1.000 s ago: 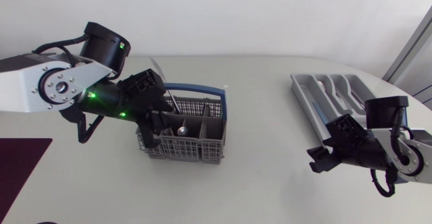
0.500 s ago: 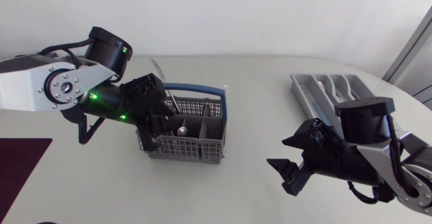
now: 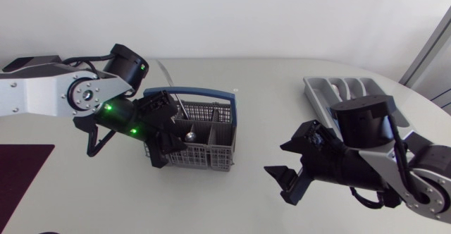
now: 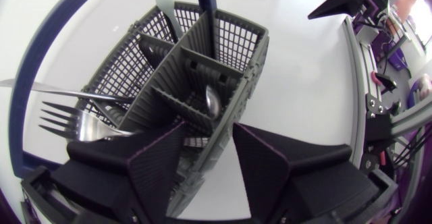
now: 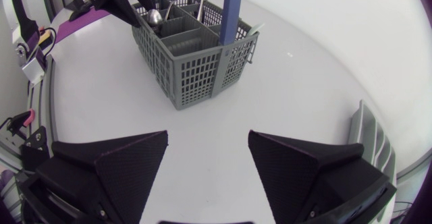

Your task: Unload the cutlery basket into the drawer organizer.

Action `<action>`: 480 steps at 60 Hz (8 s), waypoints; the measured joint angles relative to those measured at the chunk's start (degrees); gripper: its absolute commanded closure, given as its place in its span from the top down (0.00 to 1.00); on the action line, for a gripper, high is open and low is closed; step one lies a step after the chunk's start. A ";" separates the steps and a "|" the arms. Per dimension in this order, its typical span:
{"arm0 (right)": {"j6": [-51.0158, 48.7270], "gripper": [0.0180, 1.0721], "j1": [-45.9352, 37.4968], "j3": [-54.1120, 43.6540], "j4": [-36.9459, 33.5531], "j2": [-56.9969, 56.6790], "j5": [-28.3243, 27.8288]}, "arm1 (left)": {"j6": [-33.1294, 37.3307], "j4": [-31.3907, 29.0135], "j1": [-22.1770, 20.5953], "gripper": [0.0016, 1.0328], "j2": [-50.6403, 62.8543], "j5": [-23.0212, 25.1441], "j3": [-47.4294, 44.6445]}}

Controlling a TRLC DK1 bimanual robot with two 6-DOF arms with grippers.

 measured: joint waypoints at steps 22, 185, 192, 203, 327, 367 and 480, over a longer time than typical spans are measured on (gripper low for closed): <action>0.04 0.83 0.81 0.00 0.02 0.07 1.29 | -3.04 0.02 0.35 0.48 0.13 1.92 1.62; -0.02 0.83 1.81 -0.35 1.77 1.64 2.86 | 3.10 -2.84 -0.92 0.42 4.85 4.52 6.67; 0.00 0.83 1.81 -0.37 1.75 1.64 2.89 | 3.10 -1.90 -0.92 0.41 5.11 4.42 6.67; 0.00 0.83 1.79 -0.63 1.77 1.64 2.89 | 3.10 -1.73 -1.64 0.31 6.67 4.42 6.64; -0.02 0.83 3.04 -1.01 2.01 1.51 4.28 | -12.50 -0.37 5.42 0.03 -0.04 23.37 6.05; 0.02 0.83 5.05 -0.11 -4.24 -14.71 1.29 | -15.39 -0.39 2.08 0.03 -17.38 29.51 1.25; -5.42 0.08 14.67 0.85 2.03 -6.23 -13.49 | -3.96 -6.01 -14.99 0.03 -8.39 30.62 1.16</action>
